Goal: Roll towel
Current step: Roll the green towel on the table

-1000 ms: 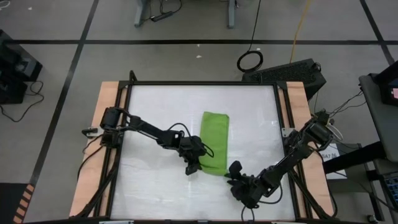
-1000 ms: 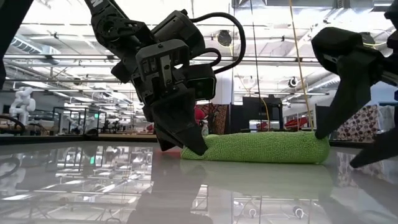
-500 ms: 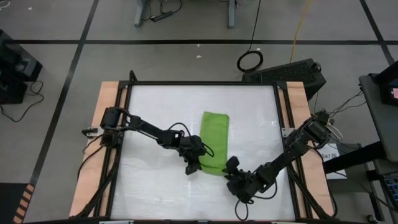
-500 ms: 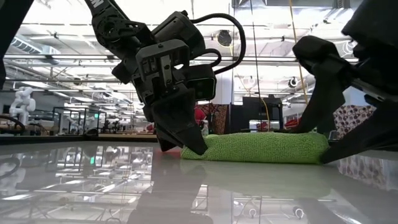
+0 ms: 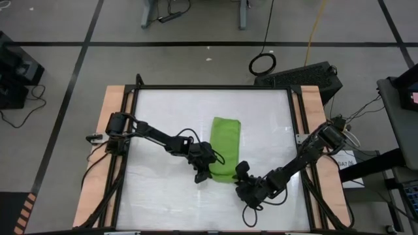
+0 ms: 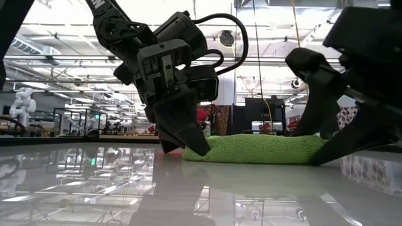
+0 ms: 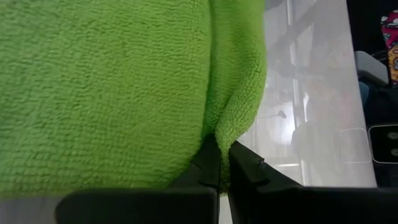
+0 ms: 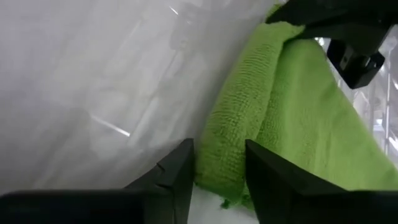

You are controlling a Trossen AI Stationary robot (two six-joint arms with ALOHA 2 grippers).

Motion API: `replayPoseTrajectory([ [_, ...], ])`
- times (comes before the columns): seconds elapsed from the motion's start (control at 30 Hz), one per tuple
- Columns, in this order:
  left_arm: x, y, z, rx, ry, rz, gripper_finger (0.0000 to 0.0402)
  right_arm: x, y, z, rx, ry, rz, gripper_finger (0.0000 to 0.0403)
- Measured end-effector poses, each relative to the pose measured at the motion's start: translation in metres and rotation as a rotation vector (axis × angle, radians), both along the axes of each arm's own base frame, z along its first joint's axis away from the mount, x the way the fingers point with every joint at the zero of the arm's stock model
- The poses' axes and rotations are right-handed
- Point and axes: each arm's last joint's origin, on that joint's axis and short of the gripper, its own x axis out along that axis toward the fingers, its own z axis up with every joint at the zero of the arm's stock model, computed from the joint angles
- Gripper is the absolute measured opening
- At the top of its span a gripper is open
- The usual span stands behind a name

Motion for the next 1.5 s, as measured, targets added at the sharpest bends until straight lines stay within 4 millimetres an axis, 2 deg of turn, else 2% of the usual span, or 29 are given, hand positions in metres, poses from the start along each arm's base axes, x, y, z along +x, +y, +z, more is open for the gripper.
replayPoseTrajectory([
  [0.17, 0.001, -0.001, 0.0, -0.009, -0.011, -0.011, 0.001, 0.006, -0.009, 0.0, 0.123, 0.015, -0.083, 0.0088],
  [0.37, 0.0, -0.005, 0.001, -0.014, -0.014, -0.035, 0.0015, 0.012, -0.017, 0.0, 0.356, 0.077, -0.173, 0.0011],
  [0.6, -0.003, -0.018, 0.008, 0.041, -0.089, -0.14, 0.0034, 0.015, -0.021, 0.011, 0.512, 0.09, -0.216, 0.0009],
  [0.8, -0.007, -0.04, 0.022, 0.147, -0.203, -0.254, 0.0078, 0.018, -0.028, 0.018, 0.67, 0.152, -0.236, 0.0004],
  [0.97, -0.012, -0.06, 0.03, 0.323, -0.294, -0.32, 0.012, 0.024, -0.037, 0.019, 0.77, 0.179, -0.274, 0.0002],
  [1.13, -0.024, -0.086, 0.032, 0.665, -0.374, -0.383, 0.0149, 0.031, -0.041, 0.022, 0.853, 0.176, -0.257, 0.0001],
  [1.3, -0.035, -0.111, 0.033, 0.968, -0.433, -0.418, 0.0162, 0.033, -0.047, 0.022, 0.878, 0.188, -0.268, 0.0001],
  [1.5, -0.047, -0.135, 0.04, 1.148, -0.526, -0.51, 0.0163, 0.034, -0.05, 0.023, 0.898, 0.196, -0.272, 0.0001],
])
